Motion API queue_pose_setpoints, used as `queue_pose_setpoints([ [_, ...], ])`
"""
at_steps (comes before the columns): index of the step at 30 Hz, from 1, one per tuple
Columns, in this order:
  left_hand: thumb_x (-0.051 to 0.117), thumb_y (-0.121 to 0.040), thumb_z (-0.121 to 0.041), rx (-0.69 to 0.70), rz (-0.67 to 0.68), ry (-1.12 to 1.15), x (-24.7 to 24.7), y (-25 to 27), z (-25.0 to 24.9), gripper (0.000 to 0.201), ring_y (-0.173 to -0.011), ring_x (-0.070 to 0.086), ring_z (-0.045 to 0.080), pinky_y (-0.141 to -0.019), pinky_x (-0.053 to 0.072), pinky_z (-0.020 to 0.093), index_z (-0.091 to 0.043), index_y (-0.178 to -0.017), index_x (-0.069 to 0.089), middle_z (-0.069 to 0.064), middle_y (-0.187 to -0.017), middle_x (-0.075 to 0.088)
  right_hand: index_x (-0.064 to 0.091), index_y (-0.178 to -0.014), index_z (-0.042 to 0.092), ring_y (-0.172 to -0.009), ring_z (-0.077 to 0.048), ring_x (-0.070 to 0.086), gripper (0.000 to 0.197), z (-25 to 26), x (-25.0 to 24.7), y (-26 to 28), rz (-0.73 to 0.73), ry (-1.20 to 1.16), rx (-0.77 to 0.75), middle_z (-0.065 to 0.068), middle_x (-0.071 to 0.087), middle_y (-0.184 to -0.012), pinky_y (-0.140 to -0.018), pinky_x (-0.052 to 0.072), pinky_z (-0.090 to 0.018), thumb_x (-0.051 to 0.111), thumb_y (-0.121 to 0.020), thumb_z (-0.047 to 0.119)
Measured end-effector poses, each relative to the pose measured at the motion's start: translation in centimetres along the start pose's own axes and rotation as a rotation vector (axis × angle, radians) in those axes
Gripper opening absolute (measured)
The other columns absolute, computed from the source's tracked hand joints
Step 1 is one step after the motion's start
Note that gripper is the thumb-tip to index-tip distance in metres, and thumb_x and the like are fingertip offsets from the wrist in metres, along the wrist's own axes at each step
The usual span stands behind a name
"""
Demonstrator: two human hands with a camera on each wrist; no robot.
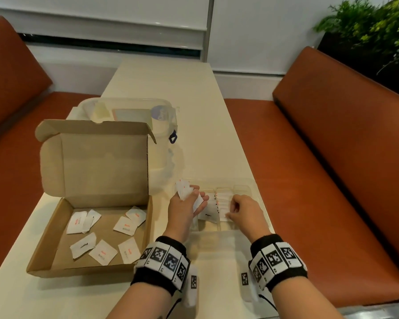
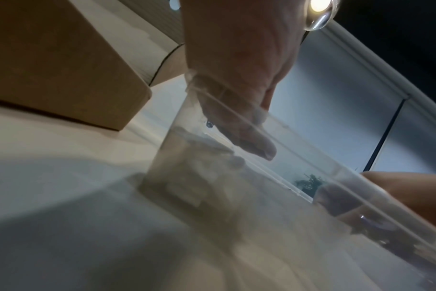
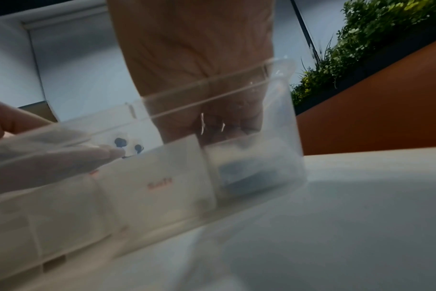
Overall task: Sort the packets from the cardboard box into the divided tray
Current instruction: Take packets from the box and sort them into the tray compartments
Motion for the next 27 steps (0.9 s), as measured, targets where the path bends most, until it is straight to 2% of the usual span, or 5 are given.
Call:
queue_pose_setpoints([
  [9,0.039,-0.097,-0.005,-0.190,0.067,0.202,0.0,0.3,-1.1,0.024,-0.093,0.067,0.029,-0.075,0.057,0.031,0.001,-0.110,0.058,0.021,-0.100,0.067,0.057,-0.074,0.021,-0.067,-0.009,0.047,0.015,1.9,-1.4,0.5,-0.138,-0.115,-0.054,0.007,0.053,-0.071,-0.057,0.034,-0.020,0.069,-0.083,0.027],
  [13,0.043,-0.098,-0.003,-0.141,0.146,0.178,-0.3,0.7,-1.1,0.022,-0.098,0.068,0.028,-0.071,0.060,0.032,-0.003,-0.115,0.056,0.020,-0.110,0.066,0.066,-0.079,0.022,-0.058,0.000,0.048,0.010,4.9,-1.4,1.0,-0.058,-0.454,-0.085,0.008,0.061,-0.074,-0.054,0.038,-0.008,0.074,-0.079,0.026],
  [18,0.051,-0.095,-0.006,-0.060,0.185,0.060,-0.9,0.7,-1.0,0.021,-0.097,0.070,0.020,-0.069,0.057,0.027,-0.012,-0.114,0.058,0.010,-0.110,0.070,0.062,-0.082,0.030,-0.058,-0.004,0.044,0.024,6.6,-0.9,1.5,0.000,-0.530,-0.104,0.004,0.057,-0.080,-0.051,0.039,-0.007,0.080,-0.072,0.018],
  [22,0.055,-0.093,-0.006,-0.099,0.204,0.078,-1.1,0.5,-1.0,0.024,-0.097,0.070,0.025,-0.070,0.058,0.029,-0.009,-0.116,0.060,0.015,-0.111,0.069,0.064,-0.085,0.024,-0.057,-0.005,0.047,0.022,6.3,-0.7,1.5,-0.012,-0.551,-0.072,0.002,0.056,-0.077,-0.050,0.040,-0.008,0.079,-0.073,0.014],
  [27,0.047,-0.088,0.014,-0.138,0.249,0.062,-1.0,0.3,-0.6,0.036,-0.097,0.069,0.028,-0.076,0.059,0.031,-0.006,-0.115,0.060,0.018,-0.109,0.069,0.068,-0.083,0.005,-0.061,-0.012,0.057,0.006,4.9,-1.1,1.3,-0.016,-0.612,0.016,-0.003,0.064,-0.071,-0.056,0.049,-0.019,0.071,-0.082,0.011],
])
Point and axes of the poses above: each hand's wrist, its own y-axis away from the middle knuckle, its own x-axis out of the palm, z = x × y, the point moved 1 cm from there along -y, towards the middle knuckle
